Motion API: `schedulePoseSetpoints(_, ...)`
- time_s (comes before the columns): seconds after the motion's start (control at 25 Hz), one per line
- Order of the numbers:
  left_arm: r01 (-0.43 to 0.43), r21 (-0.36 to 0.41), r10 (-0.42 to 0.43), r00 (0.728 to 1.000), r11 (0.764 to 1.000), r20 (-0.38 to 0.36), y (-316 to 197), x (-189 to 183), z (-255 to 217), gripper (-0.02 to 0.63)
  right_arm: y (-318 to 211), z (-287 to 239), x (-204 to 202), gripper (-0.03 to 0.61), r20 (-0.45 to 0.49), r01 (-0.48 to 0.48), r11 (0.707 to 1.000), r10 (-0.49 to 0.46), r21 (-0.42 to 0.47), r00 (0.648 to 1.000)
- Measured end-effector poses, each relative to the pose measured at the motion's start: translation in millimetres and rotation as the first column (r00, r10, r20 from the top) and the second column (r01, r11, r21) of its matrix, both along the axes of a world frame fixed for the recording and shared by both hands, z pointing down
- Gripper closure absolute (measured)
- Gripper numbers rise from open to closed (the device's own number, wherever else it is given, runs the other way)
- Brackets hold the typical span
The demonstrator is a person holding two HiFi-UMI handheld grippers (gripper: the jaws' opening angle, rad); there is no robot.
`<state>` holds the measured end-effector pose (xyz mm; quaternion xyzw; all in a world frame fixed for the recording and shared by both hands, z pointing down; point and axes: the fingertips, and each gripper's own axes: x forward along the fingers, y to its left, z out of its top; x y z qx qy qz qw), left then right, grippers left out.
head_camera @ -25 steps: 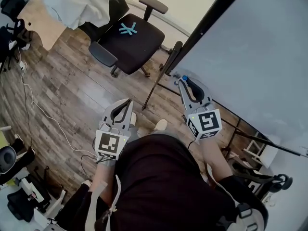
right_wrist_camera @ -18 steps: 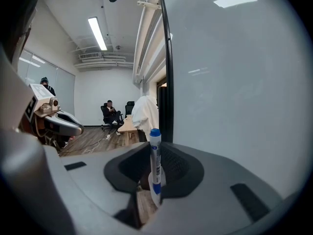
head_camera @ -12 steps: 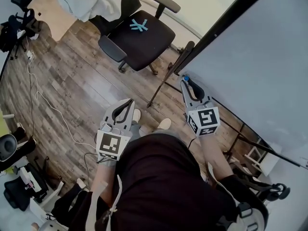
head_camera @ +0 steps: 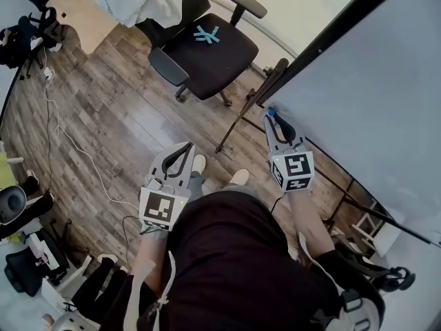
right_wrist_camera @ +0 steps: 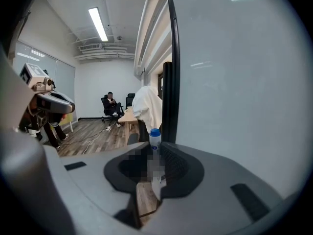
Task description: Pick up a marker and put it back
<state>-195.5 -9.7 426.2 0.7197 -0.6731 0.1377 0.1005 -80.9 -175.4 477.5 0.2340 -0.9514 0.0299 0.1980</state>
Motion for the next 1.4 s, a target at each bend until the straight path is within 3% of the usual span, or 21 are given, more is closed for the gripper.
schedulePoseSetpoints(0.68, -0.010, 0.003, 0.010, 1.000, 1.000, 0.003, 12, -6, -3, 0.605, 3, -11, 1, 0.502, 0.010, -0.045, 0.999, 0.044, 0.029, 0.999)
schedulePoseSetpoints(1.12, -0.092, 0.026, 0.092, 0.996, 0.995, -0.014, -9, 6, -11, 0.604, 11, -45, 13, 0.500, 0.068, -0.079, 0.996, 0.076, 0.043, 0.995)
schedulePoseSetpoints(1.4, -0.178, 0.052, 0.179, 0.984, 0.983, -0.009, -31, 21, -15, 0.604, 10, -62, 35, 0.501, 0.096, -0.150, 0.987, 0.143, 0.063, 0.985)
